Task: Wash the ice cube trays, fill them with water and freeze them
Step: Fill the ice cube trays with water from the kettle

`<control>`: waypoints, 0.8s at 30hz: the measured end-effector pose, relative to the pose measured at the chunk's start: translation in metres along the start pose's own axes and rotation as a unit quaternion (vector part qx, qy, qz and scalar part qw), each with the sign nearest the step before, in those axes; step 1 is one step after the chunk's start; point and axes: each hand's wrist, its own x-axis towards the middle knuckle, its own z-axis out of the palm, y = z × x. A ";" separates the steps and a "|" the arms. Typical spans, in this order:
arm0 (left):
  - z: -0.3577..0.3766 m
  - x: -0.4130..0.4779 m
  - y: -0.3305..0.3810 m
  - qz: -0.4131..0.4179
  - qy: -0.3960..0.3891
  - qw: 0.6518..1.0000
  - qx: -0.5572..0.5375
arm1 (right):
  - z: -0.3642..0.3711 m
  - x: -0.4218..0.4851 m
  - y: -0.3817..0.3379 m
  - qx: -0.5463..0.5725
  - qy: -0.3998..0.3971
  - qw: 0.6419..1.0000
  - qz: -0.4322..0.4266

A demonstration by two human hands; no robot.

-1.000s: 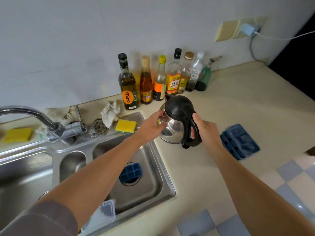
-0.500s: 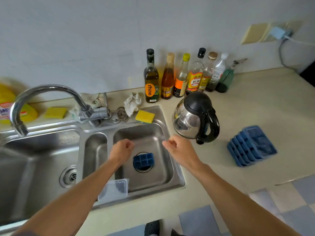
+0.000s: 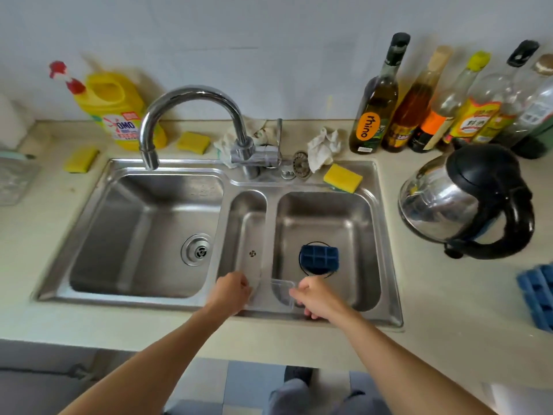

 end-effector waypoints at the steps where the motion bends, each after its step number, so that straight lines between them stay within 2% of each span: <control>1: 0.001 0.000 0.002 0.006 0.014 1.000 -0.020 | 0.002 0.001 0.000 0.005 0.005 1.000 0.002; 5: -0.001 0.004 0.027 0.031 0.049 0.992 -0.116 | -0.018 0.008 0.005 0.085 0.076 0.993 0.000; 8: 0.011 0.010 0.063 0.077 0.045 0.985 -0.146 | -0.050 0.018 0.019 0.113 0.129 0.985 0.010; 10: 0.027 0.021 0.089 0.079 0.034 0.982 -0.166 | -0.068 0.030 0.031 0.109 0.154 0.982 0.026; 15: 0.066 0.065 0.127 0.057 0.005 0.992 -0.115 | -0.088 0.068 0.056 0.090 0.206 0.973 0.057; 20: 0.089 0.100 0.127 0.012 -0.010 0.998 -0.055 | -0.081 0.105 0.064 0.048 0.175 0.980 0.075; 24: 0.104 0.119 0.126 0.000 -0.018 0.998 -0.059 | -0.079 0.123 0.066 0.021 0.205 0.974 0.094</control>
